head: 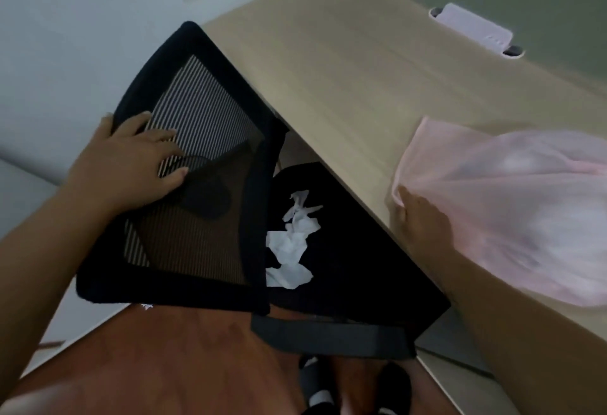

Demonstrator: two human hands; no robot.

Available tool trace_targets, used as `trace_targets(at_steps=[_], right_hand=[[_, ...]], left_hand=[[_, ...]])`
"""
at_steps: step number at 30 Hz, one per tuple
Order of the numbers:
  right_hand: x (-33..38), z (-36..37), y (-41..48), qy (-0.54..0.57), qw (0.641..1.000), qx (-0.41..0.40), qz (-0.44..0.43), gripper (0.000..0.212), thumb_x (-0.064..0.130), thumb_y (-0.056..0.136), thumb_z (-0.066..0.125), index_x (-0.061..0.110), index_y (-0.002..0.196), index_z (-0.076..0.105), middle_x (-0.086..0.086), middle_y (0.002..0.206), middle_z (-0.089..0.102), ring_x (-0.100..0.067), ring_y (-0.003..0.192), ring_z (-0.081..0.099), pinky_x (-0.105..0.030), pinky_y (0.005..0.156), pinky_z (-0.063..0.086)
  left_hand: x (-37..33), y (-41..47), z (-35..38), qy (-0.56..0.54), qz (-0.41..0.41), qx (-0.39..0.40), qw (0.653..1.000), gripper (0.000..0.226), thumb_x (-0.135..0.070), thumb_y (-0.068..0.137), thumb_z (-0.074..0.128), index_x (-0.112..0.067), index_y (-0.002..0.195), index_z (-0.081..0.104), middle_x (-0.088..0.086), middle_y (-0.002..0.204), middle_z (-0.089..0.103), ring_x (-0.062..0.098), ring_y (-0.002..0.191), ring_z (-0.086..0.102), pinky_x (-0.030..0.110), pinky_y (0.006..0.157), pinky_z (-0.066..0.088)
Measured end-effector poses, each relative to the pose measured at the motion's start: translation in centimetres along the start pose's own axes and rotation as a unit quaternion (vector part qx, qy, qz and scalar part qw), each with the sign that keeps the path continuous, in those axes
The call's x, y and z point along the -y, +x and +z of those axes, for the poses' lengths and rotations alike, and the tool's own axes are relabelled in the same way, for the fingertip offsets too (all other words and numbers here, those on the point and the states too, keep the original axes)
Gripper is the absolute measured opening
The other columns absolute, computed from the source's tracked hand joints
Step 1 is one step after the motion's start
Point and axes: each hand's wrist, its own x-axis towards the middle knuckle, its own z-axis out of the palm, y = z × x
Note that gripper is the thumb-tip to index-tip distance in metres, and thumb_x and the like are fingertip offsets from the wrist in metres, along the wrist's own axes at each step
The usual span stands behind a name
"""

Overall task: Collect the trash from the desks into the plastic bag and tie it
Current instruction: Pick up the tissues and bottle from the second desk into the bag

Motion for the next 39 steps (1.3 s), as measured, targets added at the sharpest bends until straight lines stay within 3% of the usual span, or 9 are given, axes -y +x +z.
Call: trace_targets(at_steps=[4,9,12,16,21,24,29,34,39], right_hand=[[0.3,0.6,1.3,-0.065,0.997,-0.018,-0.049,0.057,0.039,0.083,0.028,0.015,0.124,0.06,-0.019,0.089,0.056,-0.039,0.081,0.056,-0.045,0.069,0.045],[-0.2,0.9,3.4,-0.113,0.989,-0.045,-0.087,0.054,0.036,0.085,0.03,0.013,0.125,0.058,-0.017,0.09,0.055,-0.037,0.085,0.051,-0.044,0.072,0.042],[0.1,1.1,5.5,-0.1,0.988,-0.068,-0.092,0.054,0.036,0.086,0.031,0.012,0.127,0.058,-0.02,0.092,0.055,-0.038,0.085,0.05,-0.045,0.07,0.041],[0.6,2.2,7.0,-0.088,0.987,-0.099,-0.092,0.051,0.033,0.088,0.035,0.011,0.13,0.056,-0.023,0.094,0.052,-0.04,0.086,0.047,-0.046,0.07,0.039],[2.7,3.2,9.5,-0.066,0.986,-0.115,-0.099,0.05,0.03,0.089,0.038,0.012,0.132,0.055,-0.025,0.093,0.048,-0.041,0.086,0.044,-0.048,0.072,0.037],[4.3,3.8,11.6,-0.063,0.984,-0.12,-0.118,0.05,0.028,0.089,0.04,0.012,0.134,0.055,-0.024,0.093,0.049,-0.041,0.086,0.044,-0.047,0.071,0.036],[6.0,4.3,14.2,-0.066,0.982,-0.113,-0.135,0.052,0.028,0.087,0.039,0.012,0.134,0.056,-0.022,0.094,0.051,-0.04,0.087,0.046,-0.045,0.072,0.035],[6.2,4.3,14.7,-0.058,0.983,-0.115,-0.129,0.052,0.028,0.087,0.04,0.014,0.135,0.055,-0.017,0.092,0.05,-0.036,0.087,0.044,-0.044,0.073,0.035],[6.3,4.2,14.9,-0.049,0.986,-0.103,-0.122,0.054,0.029,0.088,0.036,0.017,0.137,0.054,-0.014,0.091,0.049,-0.034,0.087,0.044,-0.045,0.077,0.036]], left_hand=[[-4.5,-0.9,0.2,-0.046,-0.028,-0.031,0.998,0.057,-0.059,0.087,0.052,-0.028,0.135,0.056,0.002,0.147,0.048,0.031,0.142,0.03,0.059,0.114,0.009],[-16.5,-1.9,6.1,-0.235,-0.019,0.023,0.972,0.069,-0.056,0.088,0.053,-0.023,0.147,0.041,0.002,0.153,0.038,0.028,0.141,0.027,0.045,0.112,0.031],[-22.9,-2.6,12.7,-0.388,-0.123,0.132,0.904,0.081,-0.057,0.087,0.054,-0.024,0.154,0.023,0.003,0.16,0.022,0.027,0.143,0.021,0.044,0.114,0.031],[-28.4,-3.8,21.3,-0.426,-0.307,0.288,0.801,0.108,-0.072,0.078,0.055,-0.031,0.155,-0.01,0.005,0.163,-0.014,0.037,0.148,-0.001,0.051,0.119,0.019],[-30.2,-1.8,27.2,-0.485,-0.486,0.326,0.65,0.123,-0.071,0.072,0.066,-0.034,0.153,-0.019,0.009,0.162,-0.017,0.04,0.148,0.003,0.052,0.117,0.024],[-30.7,1.0,29.4,-0.506,-0.517,0.335,0.604,0.126,-0.074,0.069,0.066,-0.036,0.152,-0.021,0.003,0.162,-0.02,0.047,0.146,-0.003,0.058,0.117,0.016],[-31.1,6.7,30.6,-0.448,-0.461,0.282,0.712,0.126,-0.088,0.063,0.053,-0.033,0.153,-0.015,0.016,0.163,-0.011,0.043,0.148,0.003,0.059,0.116,0.008],[-30.6,11.8,32.6,-0.472,-0.341,0.244,0.776,0.125,-0.079,0.065,0.065,-0.036,0.155,-0.01,0.011,0.164,-0.009,0.041,0.149,-0.001,0.06,0.116,0.013],[-30.4,13.2,34.1,-0.317,-0.264,0.139,0.9,0.073,-0.054,0.077,0.071,-0.032,0.142,0.046,0.014,0.147,0.04,0.04,0.125,0.042,0.055,0.099,0.037]])
